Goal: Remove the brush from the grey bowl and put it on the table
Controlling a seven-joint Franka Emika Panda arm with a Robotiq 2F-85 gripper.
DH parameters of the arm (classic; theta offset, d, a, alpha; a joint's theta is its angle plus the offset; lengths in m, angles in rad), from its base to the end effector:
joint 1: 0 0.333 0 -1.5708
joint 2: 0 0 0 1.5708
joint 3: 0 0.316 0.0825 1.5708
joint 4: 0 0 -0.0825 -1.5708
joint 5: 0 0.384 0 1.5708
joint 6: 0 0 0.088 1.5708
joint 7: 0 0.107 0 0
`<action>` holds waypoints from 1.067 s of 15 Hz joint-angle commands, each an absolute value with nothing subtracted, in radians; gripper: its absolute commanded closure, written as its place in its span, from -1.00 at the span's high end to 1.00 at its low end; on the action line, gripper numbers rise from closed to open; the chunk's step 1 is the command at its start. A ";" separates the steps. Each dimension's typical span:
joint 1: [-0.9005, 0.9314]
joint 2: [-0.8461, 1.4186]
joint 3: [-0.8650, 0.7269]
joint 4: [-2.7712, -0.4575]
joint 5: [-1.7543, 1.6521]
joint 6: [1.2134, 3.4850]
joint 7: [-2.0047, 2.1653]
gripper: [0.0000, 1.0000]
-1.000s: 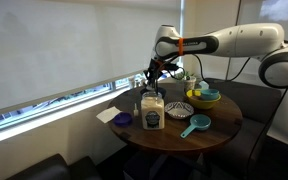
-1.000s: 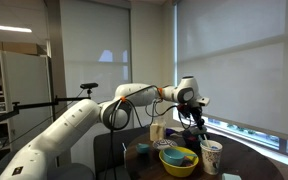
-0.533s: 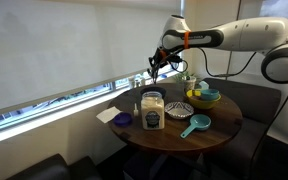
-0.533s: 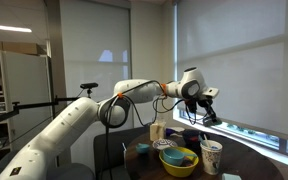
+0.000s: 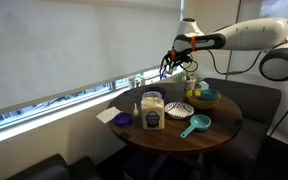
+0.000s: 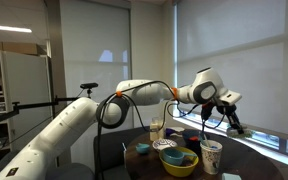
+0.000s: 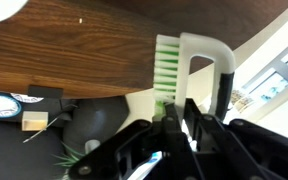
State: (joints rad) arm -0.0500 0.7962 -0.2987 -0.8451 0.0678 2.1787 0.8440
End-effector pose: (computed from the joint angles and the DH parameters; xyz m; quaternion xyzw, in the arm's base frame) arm 0.7824 -0.1662 0.5169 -0.8253 0.4879 -0.2842 0.0124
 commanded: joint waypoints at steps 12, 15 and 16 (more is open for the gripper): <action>-0.076 0.739 -0.404 -1.102 0.098 2.100 1.163 -0.18; -0.075 0.719 -0.405 -1.122 0.102 2.130 1.197 0.20; -0.073 0.704 -0.403 -1.129 0.103 2.142 1.198 0.36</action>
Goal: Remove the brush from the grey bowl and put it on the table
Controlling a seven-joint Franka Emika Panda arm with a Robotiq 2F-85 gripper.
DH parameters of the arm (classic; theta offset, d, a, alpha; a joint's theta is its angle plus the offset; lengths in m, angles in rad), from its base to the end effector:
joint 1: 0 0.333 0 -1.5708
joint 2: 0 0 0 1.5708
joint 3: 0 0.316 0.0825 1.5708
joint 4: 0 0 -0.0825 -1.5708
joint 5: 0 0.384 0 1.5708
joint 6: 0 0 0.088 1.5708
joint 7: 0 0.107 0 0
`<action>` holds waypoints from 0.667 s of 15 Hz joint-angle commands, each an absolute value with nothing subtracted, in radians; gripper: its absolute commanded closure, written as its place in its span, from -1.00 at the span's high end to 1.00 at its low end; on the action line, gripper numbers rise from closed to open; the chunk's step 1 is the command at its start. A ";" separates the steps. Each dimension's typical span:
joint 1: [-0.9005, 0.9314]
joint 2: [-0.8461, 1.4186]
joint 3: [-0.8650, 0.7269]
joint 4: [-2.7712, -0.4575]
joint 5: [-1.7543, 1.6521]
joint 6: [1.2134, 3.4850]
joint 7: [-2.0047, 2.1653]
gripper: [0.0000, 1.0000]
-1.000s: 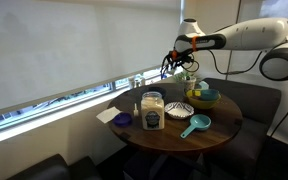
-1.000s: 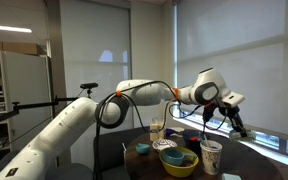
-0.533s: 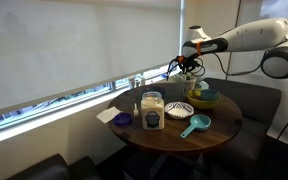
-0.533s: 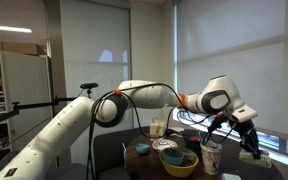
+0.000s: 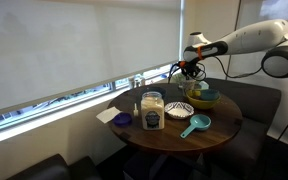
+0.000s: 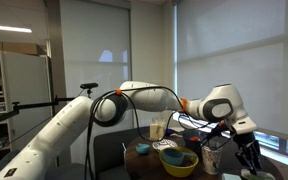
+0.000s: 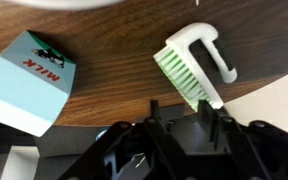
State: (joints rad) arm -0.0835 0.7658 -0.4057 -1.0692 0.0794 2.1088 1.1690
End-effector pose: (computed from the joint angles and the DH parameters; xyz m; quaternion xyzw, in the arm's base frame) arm 0.7359 -0.2626 0.4319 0.7059 -0.6833 0.1839 0.0318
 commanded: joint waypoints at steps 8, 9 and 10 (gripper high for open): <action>0.028 0.410 -0.391 -1.364 0.039 2.515 1.018 1.00; 0.043 0.366 -0.385 -1.401 0.033 2.557 0.976 1.00; 0.058 0.325 -0.376 -1.441 0.031 2.586 0.927 1.00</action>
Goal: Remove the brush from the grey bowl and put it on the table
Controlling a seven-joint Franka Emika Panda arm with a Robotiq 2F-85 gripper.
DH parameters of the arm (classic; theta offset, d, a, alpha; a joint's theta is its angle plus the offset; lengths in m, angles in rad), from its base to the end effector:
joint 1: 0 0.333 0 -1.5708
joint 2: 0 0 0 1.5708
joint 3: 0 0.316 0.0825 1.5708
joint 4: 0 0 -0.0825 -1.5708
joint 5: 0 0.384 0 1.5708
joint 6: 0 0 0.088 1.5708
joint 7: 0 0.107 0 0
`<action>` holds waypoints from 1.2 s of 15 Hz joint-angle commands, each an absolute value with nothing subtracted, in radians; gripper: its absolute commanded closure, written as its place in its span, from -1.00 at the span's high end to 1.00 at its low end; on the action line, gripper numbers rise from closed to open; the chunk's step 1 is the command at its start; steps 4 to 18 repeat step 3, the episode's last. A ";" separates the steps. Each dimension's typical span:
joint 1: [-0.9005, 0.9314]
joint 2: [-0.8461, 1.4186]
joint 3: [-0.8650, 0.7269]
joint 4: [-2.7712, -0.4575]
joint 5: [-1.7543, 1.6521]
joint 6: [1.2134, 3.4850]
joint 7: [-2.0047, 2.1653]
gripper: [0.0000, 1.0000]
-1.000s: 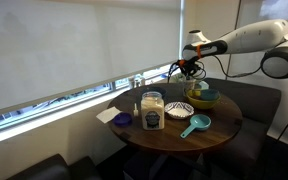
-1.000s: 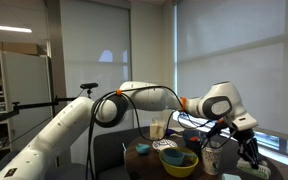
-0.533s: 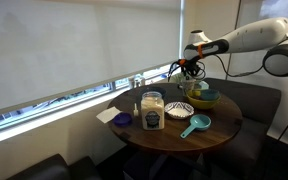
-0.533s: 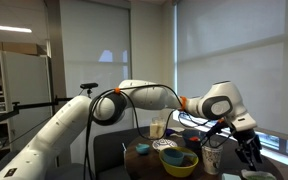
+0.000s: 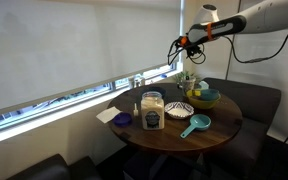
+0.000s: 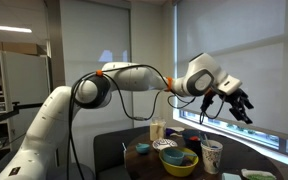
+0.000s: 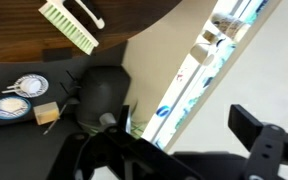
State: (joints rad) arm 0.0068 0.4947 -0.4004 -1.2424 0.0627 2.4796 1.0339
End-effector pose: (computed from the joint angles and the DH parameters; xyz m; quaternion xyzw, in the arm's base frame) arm 0.7153 -0.2095 0.5911 -0.7238 0.5742 -0.3759 0.0713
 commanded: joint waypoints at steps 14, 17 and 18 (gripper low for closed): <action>0.053 0.380 -0.388 -1.346 0.055 2.554 0.937 1.00; 0.053 0.380 -0.388 -1.346 0.055 2.554 0.937 1.00; 0.053 0.380 -0.388 -1.346 0.055 2.554 0.937 1.00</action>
